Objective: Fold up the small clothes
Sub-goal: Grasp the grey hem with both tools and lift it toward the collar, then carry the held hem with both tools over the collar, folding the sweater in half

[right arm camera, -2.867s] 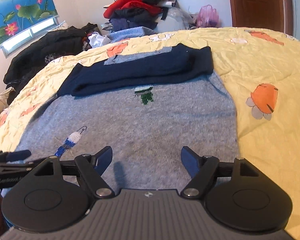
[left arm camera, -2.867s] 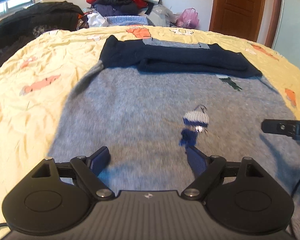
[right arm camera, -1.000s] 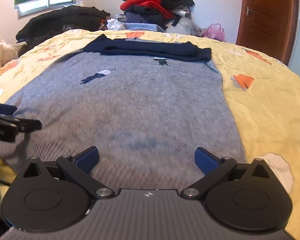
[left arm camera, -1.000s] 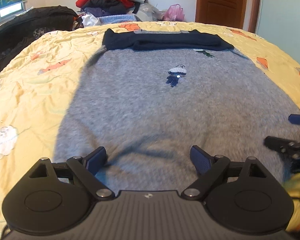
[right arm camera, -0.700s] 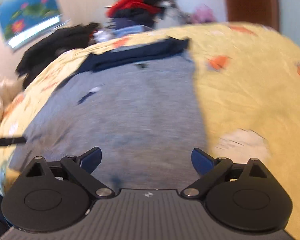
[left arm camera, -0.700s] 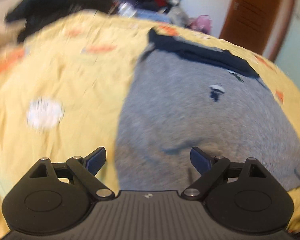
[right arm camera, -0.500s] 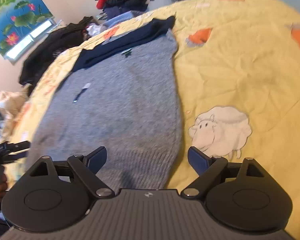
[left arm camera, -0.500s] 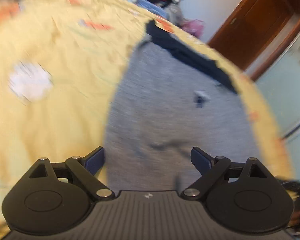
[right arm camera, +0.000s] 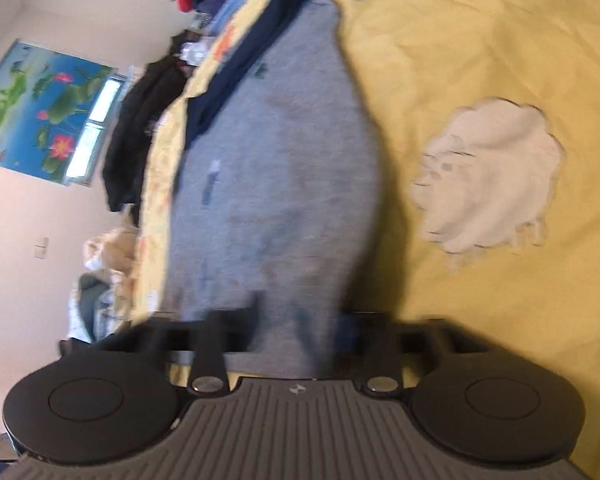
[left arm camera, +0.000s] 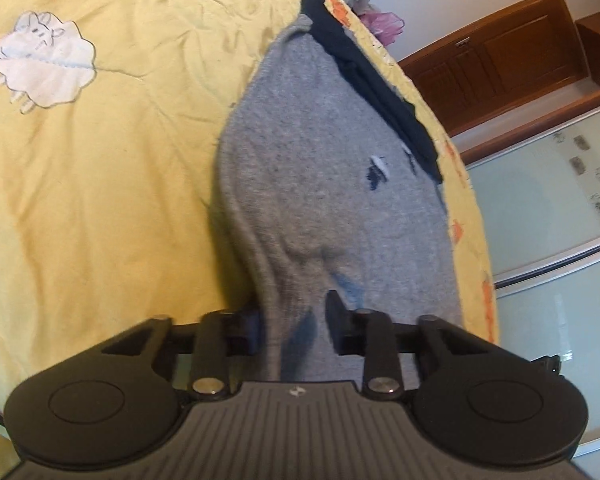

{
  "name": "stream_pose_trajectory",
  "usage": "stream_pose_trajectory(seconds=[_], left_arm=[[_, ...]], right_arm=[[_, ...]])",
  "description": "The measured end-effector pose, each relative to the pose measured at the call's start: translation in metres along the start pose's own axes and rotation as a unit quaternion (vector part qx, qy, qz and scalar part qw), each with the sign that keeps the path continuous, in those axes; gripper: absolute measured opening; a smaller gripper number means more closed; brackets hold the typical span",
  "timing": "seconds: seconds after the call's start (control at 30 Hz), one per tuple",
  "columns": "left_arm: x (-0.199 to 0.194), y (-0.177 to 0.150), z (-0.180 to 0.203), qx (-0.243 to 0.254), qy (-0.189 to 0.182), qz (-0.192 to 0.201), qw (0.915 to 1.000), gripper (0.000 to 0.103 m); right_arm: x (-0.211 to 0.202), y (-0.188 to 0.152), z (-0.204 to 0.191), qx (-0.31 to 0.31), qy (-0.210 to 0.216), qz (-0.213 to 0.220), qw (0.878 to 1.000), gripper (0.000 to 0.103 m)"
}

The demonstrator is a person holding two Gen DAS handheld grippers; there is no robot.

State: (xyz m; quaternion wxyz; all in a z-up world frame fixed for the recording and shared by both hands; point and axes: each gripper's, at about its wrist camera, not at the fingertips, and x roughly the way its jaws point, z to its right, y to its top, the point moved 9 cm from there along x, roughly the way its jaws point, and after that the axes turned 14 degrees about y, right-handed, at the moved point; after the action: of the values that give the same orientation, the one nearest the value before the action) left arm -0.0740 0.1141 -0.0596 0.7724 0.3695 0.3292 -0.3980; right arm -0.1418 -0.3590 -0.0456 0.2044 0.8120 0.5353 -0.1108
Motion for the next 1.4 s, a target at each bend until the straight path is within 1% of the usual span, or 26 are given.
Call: stream_pose_trajectory(seconds=[0.03, 0.07, 0.13, 0.2, 0.23, 0.27, 0.3, 0.33, 0.37, 0.4, 0.47, 0.5, 0.53, 0.6, 0.67, 0.8, 0.87, 0.9, 0.93, 0.97, 1.0, 1.03, 1.07, 1.17, 1.23, 1.4], left_arm=[[0.001, 0.0, -0.002, 0.006, 0.012, 0.002, 0.9999, 0.011], [0.002, 0.001, -0.003, 0.013, 0.025, 0.004, 0.9996, 0.006], [-0.004, 0.002, -0.001, 0.027, 0.033, 0.012, 0.999, 0.005], [-0.027, 0.007, 0.01, 0.059, 0.011, 0.051, 0.9969, 0.005], [-0.04, 0.008, 0.015, 0.077, 0.006, 0.072, 0.9944, 0.005], [-0.045, 0.008, 0.012, 0.092, 0.022, 0.082, 0.9922, 0.005], [-0.04, 0.007, 0.005, 0.097, 0.041, 0.073, 0.9918, 0.005], [-0.033, 0.005, -0.006, 0.091, 0.054, 0.057, 0.9928, 0.005], [-0.026, 0.003, -0.015, 0.082, 0.067, 0.044, 0.9934, 0.005], [-0.021, 0.0, -0.02, 0.078, 0.074, 0.035, 0.9936, 0.004], [-0.018, -0.002, -0.02, 0.08, 0.076, 0.035, 0.9933, 0.005], [-0.016, -0.003, -0.019, 0.084, 0.079, 0.038, 0.9926, 0.005], [-0.016, -0.002, -0.018, 0.085, 0.079, 0.042, 0.9923, 0.006], [-0.014, -0.001, -0.018, 0.077, 0.071, 0.04, 0.9937, 0.006], [-0.011, 0.001, -0.02, 0.057, 0.06, 0.031, 0.9961, 0.007], [-0.005, 0.003, -0.02, 0.03, 0.041, 0.016, 0.9986, 0.008], [-0.004, 0.003, -0.018, 0.028, 0.038, 0.01, 0.9988, 0.008], [-0.004, 0.004, -0.016, 0.031, 0.042, 0.011, 0.9986, 0.008], [-0.004, 0.005, -0.015, 0.034, 0.05, 0.015, 0.9981, 0.008], [-0.004, 0.006, -0.013, 0.043, 0.06, 0.019, 0.9971, 0.008], [-0.006, 0.008, -0.01, 0.056, 0.073, 0.027, 0.9954, 0.008], [-0.007, 0.01, -0.007, 0.068, 0.083, 0.033, 0.9937, 0.006], [-0.009, 0.013, -0.004, 0.072, 0.081, 0.038, 0.9934, 0.006], [-0.019, 0.024, 0.01, 0.074, 0.047, 0.048, 0.995, 0.006], [-0.028, 0.037, 0.023, 0.075, 0.026, 0.063, 0.9948, 0.006], [-0.037, 0.084, 0.052, 0.071, -0.022, 0.095, 0.9927, 0.006]], right_arm=[[0.001, -0.002, 0.003, -0.005, -0.001, 0.002, 1.0, 0.012], [0.001, -0.003, 0.003, -0.011, 0.002, 0.005, 1.0, 0.013], [0.001, -0.003, 0.0, -0.026, -0.006, 0.009, 1.0, 0.014], [-0.006, 0.001, -0.013, -0.035, 0.009, 0.024, 0.999, 0.013], [-0.013, 0.002, -0.019, -0.042, 0.012, 0.028, 0.999, 0.013], [-0.018, 0.004, -0.015, -0.047, -0.006, 0.028, 0.998, 0.013], [-0.02, 0.003, -0.006, -0.045, -0.032, 0.02, 0.998, 0.01], [-0.021, 0.0, 0.007, -0.035, -0.052, 0.012, 0.998, 0.01], [-0.022, -0.001, 0.011, -0.022, -0.039, 0.016, 0.999, 0.011], [-0.022, -0.001, 0.01, -0.02, -0.036, 0.016, 0.999, 0.011], [-0.016, -0.001, 0.004, -0.025, -0.025, 0.011, 0.999, 0.012], [-0.014, -0.002, 0.002, -0.023, -0.015, 0.006, 1.0, 0.017], [-0.012, -0.003, 0.001, -0.023, -0.009, 0.002, 1.0, 0.021], [-0.01, -0.003, 0.006, -0.01, -0.01, -0.002, 1.0, 0.029], [-0.011, -0.001, 0.005, 0.01, 0.013, 0.006, 1.0, 0.036], [-0.011, 0.005, 0.006, 0.036, 0.037, 0.013, 0.999, 0.041], [-0.009, 0.008, 0.007, 0.046, 0.044, 0.015, 0.998, 0.04], [-0.009, 0.008, 0.008, 0.05, 0.045, 0.014, 0.998, 0.035], [-0.009, 0.009, 0.009, 0.047, 0.041, 0.013, 0.998, 0.027], [-0.009, 0.009, 0.01, 0.039, 0.029, 0.01, 0.999, 0.015], [-0.009, 0.009, 0.012, 0.029, 0.017, 0.007, 0.999, 0.015], [-0.009, 0.009, 0.012, 0.024, 0.017, 0.007, 1.0, 0.015], [-0.009, 0.01, 0.009, 0.021, 0.021, 0.009, 1.0, 0.015], [-0.011, 0.019, -0.007, 0.006, 0.052, 0.018, 0.998, 0.015], [-0.011, 0.031, -0.021, -0.005, 0.073, 0.025, 0.997, 0.015], [-0.009, 0.082, -0.056, -0.027, 0.129, 0.059, 0.99, 0.015]])
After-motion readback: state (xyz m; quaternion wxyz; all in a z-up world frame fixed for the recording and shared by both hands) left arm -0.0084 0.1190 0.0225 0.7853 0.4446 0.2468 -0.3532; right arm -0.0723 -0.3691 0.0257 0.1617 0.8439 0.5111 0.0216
